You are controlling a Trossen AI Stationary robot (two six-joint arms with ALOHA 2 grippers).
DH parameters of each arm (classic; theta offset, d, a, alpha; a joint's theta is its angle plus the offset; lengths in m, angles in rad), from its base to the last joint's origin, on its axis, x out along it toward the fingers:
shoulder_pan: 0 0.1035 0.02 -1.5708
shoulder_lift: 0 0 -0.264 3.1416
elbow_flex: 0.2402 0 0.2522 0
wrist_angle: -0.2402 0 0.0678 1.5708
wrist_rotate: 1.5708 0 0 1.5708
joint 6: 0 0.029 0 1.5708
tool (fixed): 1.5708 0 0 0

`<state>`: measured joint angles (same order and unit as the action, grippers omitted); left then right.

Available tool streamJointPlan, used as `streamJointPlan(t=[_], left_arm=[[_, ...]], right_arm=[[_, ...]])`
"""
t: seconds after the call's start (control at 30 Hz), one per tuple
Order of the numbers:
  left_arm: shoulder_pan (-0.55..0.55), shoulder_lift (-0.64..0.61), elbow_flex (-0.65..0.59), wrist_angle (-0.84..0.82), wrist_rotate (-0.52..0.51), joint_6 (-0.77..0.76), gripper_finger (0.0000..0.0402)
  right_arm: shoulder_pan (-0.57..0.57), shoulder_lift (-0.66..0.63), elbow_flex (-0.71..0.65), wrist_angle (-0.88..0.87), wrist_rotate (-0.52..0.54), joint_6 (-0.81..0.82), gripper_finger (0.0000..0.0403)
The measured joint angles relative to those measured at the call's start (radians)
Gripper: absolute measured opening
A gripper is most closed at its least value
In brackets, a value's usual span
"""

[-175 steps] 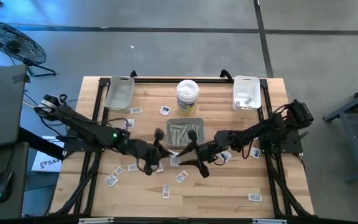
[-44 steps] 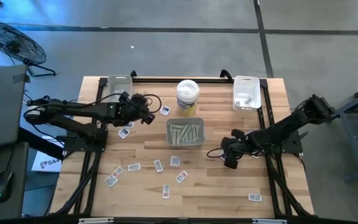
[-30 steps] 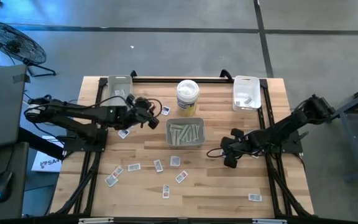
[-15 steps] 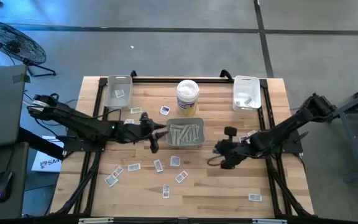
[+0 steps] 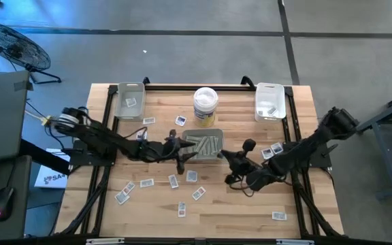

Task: Pick & Place First Aid Supplies
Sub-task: Put the alcohol pad into the top gray bin

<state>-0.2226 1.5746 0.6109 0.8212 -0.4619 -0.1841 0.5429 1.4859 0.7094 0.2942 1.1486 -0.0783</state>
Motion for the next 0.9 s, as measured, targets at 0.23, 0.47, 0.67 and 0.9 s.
streamJointPlan(t=[0.23,0.47,0.67,0.9], left_arm=[[0.0,0.163,0.127,0.096,0.006,0.2,0.0224],[0.0,0.258,0.236,0.091,-0.05,0.192,0.0225],[0.0,0.266,0.251,0.096,-0.125,0.158,0.0224],[0.0,0.266,0.253,0.109,-0.125,0.153,0.0145]], right_arm=[[-0.048,0.11,0.0,0.323,0.102,-0.166,0.0],[-0.061,0.137,0.0,0.429,0.039,-0.237,0.0],[-0.055,0.137,0.0,0.424,0.039,-0.237,0.0],[-0.051,0.138,0.0,0.419,-0.049,-0.204,0.0]])
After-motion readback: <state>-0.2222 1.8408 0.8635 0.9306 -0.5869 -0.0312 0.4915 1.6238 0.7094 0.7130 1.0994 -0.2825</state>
